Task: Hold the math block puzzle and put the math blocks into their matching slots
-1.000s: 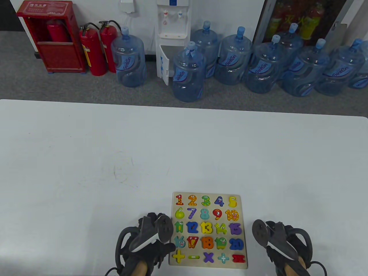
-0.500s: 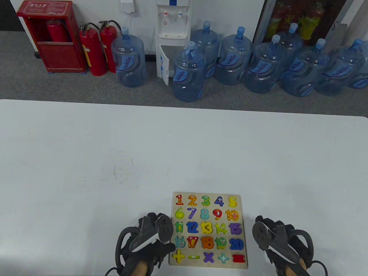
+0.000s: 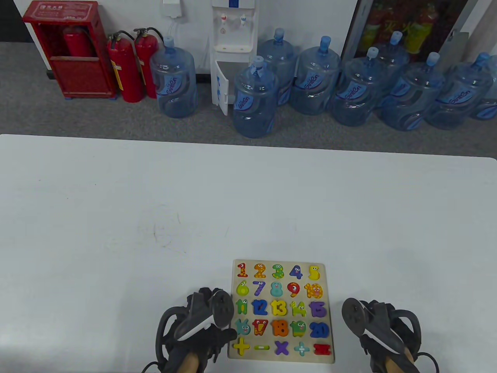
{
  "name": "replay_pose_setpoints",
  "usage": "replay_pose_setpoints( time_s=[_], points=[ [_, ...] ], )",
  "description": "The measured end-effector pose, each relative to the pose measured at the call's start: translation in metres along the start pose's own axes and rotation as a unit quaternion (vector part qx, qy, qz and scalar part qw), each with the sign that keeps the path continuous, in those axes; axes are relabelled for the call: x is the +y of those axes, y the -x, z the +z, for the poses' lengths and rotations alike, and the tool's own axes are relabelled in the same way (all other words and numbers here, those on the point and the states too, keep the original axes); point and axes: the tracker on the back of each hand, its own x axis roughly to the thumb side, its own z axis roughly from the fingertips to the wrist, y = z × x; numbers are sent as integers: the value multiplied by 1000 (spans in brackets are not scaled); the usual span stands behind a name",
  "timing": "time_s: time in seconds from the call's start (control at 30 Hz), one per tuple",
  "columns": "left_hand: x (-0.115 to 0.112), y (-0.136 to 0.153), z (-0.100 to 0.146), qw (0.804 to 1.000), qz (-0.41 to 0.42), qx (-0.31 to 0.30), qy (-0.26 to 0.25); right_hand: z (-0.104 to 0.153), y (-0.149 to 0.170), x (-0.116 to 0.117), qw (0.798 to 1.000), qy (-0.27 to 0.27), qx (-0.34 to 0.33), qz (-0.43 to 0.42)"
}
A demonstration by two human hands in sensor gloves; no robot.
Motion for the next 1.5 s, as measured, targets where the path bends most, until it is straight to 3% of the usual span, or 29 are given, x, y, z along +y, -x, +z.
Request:
replay_pose_setpoints(
  time_s=[0.1,0.4,0.77,1.1,1.5],
  points=[
    [0,0,0,1000,0,0,-1,-1,2,-2,1000,4,6,0],
    [1,1,0,1000,1,1,-4,3,17,-37,994,80,17,-70],
    [1,0,0,1000,-1,-2,-6,-1,-57,-78,992,105,-60,-41],
    [1,-1,1,1000,-2,-4,-7,-21,-124,-47,993,42,-110,8],
    [0,-3,0,1000,-3,-6,-4,-24,-131,-37,993,28,-107,36]
  ],
)
